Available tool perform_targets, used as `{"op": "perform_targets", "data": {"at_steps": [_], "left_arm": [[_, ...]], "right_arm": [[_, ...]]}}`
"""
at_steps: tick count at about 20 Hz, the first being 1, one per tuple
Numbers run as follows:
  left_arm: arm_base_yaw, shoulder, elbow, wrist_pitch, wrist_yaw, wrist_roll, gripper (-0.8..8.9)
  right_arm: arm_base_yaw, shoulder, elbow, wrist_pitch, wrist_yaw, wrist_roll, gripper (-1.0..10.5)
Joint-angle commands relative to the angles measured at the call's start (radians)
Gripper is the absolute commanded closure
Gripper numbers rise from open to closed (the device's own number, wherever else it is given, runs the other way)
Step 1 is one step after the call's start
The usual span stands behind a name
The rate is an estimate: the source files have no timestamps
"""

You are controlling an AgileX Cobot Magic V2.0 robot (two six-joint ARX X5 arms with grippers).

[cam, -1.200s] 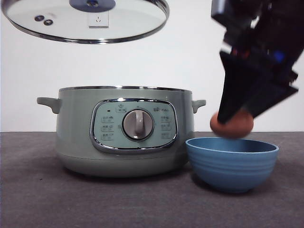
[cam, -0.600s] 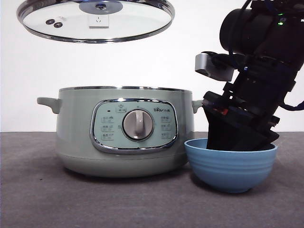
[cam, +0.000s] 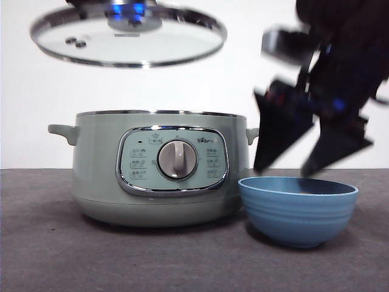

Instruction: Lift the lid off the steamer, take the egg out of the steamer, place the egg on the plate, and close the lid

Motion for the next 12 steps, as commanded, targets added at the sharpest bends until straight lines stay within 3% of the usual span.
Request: {"op": "perform_targets", "data": {"at_steps": [1, 7, 12], "left_arm": [[-0.003, 0.053, 0.005, 0.083, 0.005, 0.012, 8.22], [-0.003, 0.208, 0.005, 0.163, 0.005, 0.012, 8.22], [-0.003, 0.256, 0.005, 0.193, -0.001, 0.011, 8.22]], "right_arm": [[0.002, -0.133, -0.009, -0.012, 0.002, 0.035, 4.7], [0.002, -0.48, -0.009, -0.05, 0.032, 0.078, 4.7], [0.002, -0.62, -0.009, -0.104, 0.054, 0.089, 4.7]]}}
